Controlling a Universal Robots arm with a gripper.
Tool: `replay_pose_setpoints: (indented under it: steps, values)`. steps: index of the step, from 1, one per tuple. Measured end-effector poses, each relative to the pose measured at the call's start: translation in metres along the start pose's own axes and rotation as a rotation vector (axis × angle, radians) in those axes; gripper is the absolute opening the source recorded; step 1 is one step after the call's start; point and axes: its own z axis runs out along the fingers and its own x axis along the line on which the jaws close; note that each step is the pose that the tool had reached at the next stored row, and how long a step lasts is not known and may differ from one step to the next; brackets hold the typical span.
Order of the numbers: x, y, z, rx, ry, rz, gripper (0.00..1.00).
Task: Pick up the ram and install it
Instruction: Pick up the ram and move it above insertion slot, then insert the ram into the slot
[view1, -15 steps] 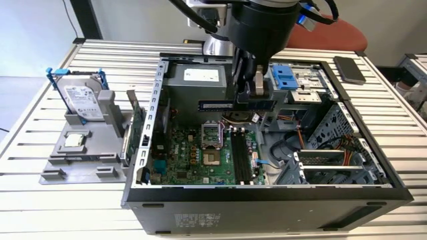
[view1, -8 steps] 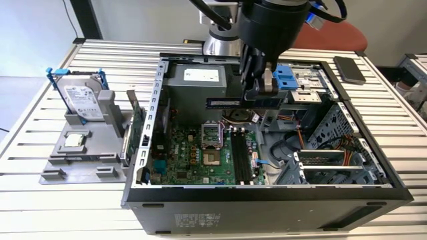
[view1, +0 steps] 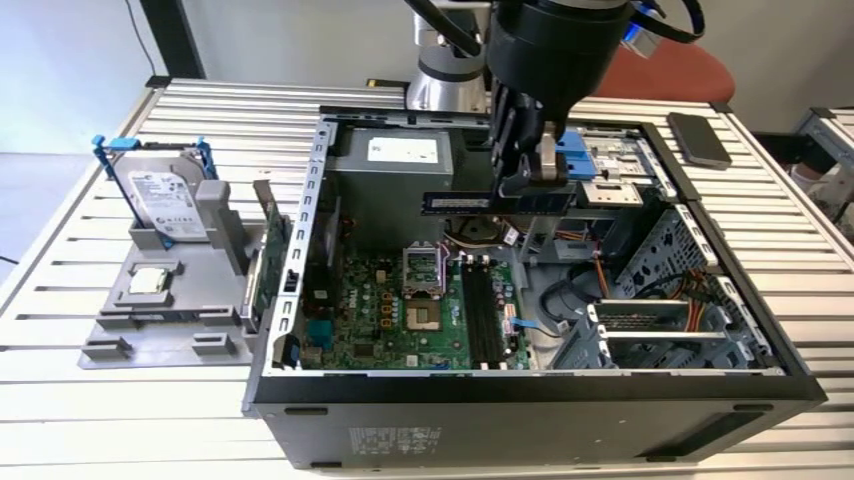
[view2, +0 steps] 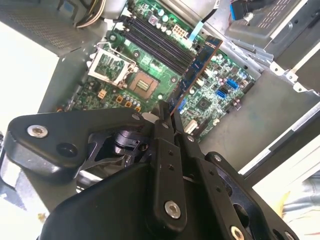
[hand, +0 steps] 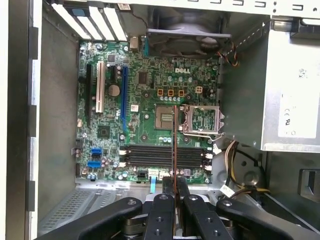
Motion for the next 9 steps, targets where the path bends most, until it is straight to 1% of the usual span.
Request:
replay_pose_setpoints:
  steps: [9]
  values:
    - [-0.0001, -0.0003, 0.0, -0.0001, 0.0001, -0.002, 0.0]
